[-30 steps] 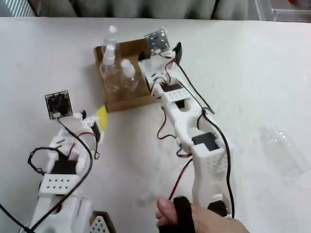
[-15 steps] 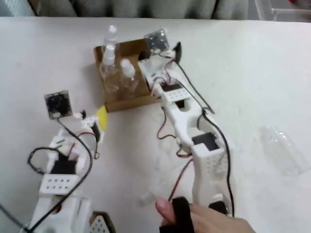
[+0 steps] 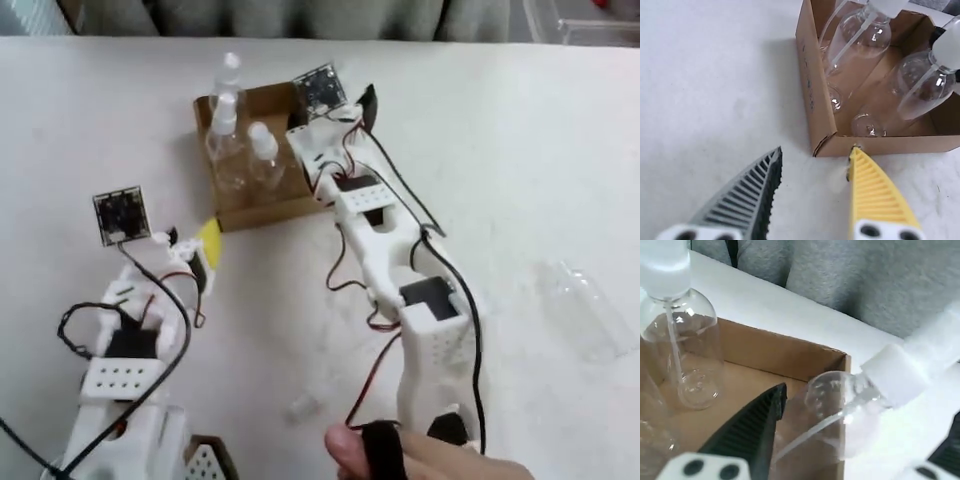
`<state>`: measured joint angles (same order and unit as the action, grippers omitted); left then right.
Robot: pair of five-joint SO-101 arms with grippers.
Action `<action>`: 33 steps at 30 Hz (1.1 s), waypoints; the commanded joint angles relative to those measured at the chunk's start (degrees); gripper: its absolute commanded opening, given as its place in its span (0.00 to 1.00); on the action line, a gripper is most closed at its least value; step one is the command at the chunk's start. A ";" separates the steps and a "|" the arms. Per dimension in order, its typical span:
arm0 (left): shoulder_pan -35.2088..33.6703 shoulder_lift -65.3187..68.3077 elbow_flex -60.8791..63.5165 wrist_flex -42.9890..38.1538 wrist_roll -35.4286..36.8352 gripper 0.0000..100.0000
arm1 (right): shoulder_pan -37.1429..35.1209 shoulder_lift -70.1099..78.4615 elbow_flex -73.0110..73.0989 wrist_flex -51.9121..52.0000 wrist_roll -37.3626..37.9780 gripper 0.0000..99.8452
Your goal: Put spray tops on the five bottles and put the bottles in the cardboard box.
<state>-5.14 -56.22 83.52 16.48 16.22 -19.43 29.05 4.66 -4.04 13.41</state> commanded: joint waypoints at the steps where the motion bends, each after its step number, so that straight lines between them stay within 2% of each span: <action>1: -0.75 -1.54 0.00 -2.11 0.35 0.21 | 0.40 -4.97 0.35 -0.92 0.53 0.42; 33: -0.75 -1.54 0.00 -2.11 0.35 0.21 | 2.51 -7.43 1.58 0.92 0.26 0.42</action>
<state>-5.14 -56.22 83.52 16.48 16.22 -18.99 27.47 5.89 -4.04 13.41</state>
